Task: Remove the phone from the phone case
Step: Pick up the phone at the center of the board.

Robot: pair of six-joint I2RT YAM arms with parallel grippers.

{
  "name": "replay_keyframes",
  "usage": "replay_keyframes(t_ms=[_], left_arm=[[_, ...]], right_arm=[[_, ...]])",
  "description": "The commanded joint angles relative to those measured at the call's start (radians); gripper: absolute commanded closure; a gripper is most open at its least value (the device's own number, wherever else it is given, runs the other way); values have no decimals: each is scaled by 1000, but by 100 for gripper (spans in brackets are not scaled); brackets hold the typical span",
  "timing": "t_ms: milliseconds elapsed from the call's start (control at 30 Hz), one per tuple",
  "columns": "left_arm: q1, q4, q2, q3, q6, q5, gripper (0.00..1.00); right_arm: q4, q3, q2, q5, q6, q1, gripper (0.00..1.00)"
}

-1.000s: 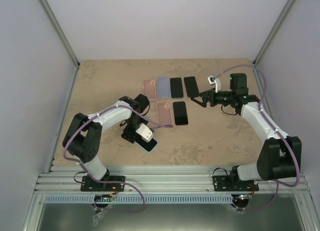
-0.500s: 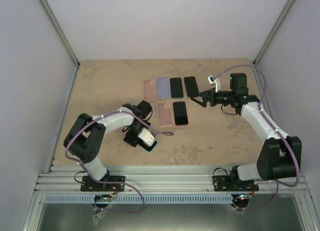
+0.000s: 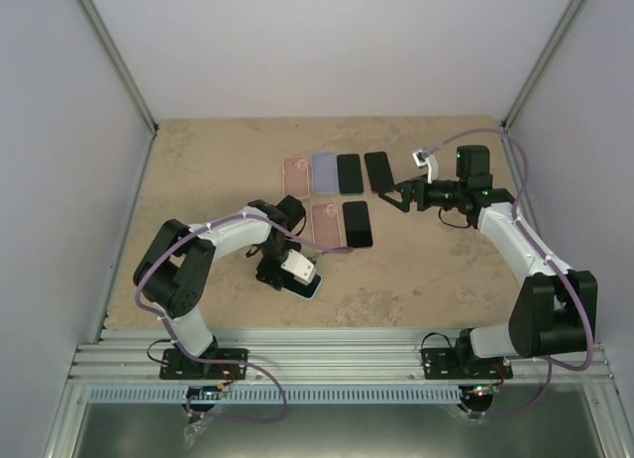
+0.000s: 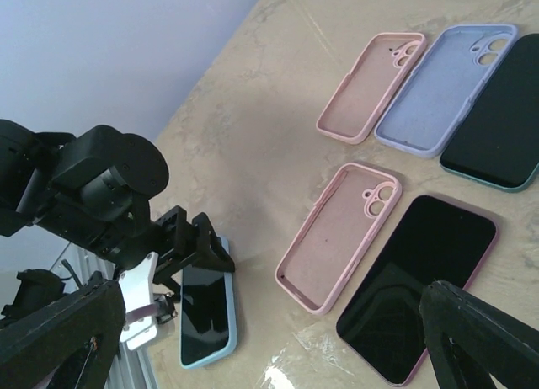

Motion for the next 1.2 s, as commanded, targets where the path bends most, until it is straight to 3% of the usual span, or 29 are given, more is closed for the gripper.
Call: replay_keyframes(t_ms=[0, 233, 433, 633, 867, 1167], left_arm=[[-10, -62, -15, 81, -177, 218, 63], [-10, -4, -82, 201, -559, 360, 79], [-10, 182, -187, 237, -962, 330, 74], [-10, 332, -286, 240, -1250, 323, 76], [-10, 375, -306, 283, -1402, 253, 77], [-10, 408, -296, 308, -1489, 213, 78]], right_arm=[[32, 3, -35, 24, 23, -6, 2], [35, 50, -25, 71, 61, -6, 2], [207, 58, -50, 83, 235, -3, 2], [245, 62, -46, 99, 383, 19, 2], [385, -10, -72, 18, 522, 54, 2], [410, 7, -75, 28, 530, 154, 7]])
